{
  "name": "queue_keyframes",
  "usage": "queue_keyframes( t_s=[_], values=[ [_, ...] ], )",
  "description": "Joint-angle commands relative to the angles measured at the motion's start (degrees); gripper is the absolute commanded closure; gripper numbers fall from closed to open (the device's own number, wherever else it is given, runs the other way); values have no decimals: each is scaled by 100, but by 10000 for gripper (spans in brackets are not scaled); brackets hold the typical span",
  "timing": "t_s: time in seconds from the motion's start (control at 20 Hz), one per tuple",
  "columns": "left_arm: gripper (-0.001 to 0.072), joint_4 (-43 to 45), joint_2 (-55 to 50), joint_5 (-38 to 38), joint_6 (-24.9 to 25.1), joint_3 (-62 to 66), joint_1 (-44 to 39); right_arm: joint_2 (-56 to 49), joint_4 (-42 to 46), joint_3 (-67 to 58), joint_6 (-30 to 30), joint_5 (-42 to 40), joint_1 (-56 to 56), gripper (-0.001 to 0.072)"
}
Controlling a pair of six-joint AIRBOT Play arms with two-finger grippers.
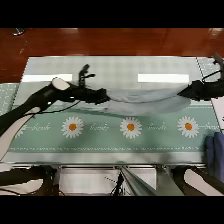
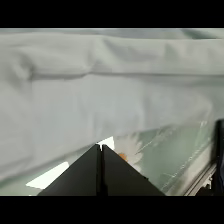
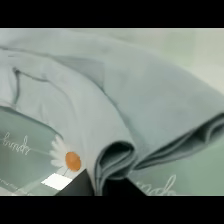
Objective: Fold the shirts.
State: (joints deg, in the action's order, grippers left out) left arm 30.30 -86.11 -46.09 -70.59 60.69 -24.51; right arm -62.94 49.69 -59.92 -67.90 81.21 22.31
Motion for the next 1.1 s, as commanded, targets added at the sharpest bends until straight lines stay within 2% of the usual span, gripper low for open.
queue_keyframes(
  t_s=[0.0,0.1,0.2,0.3,0.45,0.55,0.65,0.8,0.95,1.05],
  values=[
    [682,-31,-1158,44,-402,1292,-973,1530,101,601,-348,129,9,688],
    [682,-33,-1770,59,-850,2050,-1401,1993,98,691,-505,251,9,688],
    [682,-31,-2317,17,-1045,2741,-1803,2243,31,691,-592,345,9,688],
    [682,-35,-2758,-452,-1394,3220,-2194,2341,-76,691,-684,341,9,688],
    [681,-35,-2962,-841,-1405,3410,-2721,2339,-72,691,-776,302,9,688],
    [680,-35,-2929,-909,-1414,3508,-2669,2339,-72,691,-809,306,9,688],
    [680,-35,-2848,-1165,-1410,3663,-2221,2339,-74,691,-868,332,-46,688],
    [681,-33,-2500,-1805,-1419,3705,-966,2339,-79,688,-1161,181,-625,688],
    [681,133,-1829,-2570,-1414,3698,409,2170,-184,686,-1506,-498,-1631,688],
    [681,765,-1008,-2747,-1408,3609,1152,1729,-323,520,-1604,-988,-2374,688]
  ],
)
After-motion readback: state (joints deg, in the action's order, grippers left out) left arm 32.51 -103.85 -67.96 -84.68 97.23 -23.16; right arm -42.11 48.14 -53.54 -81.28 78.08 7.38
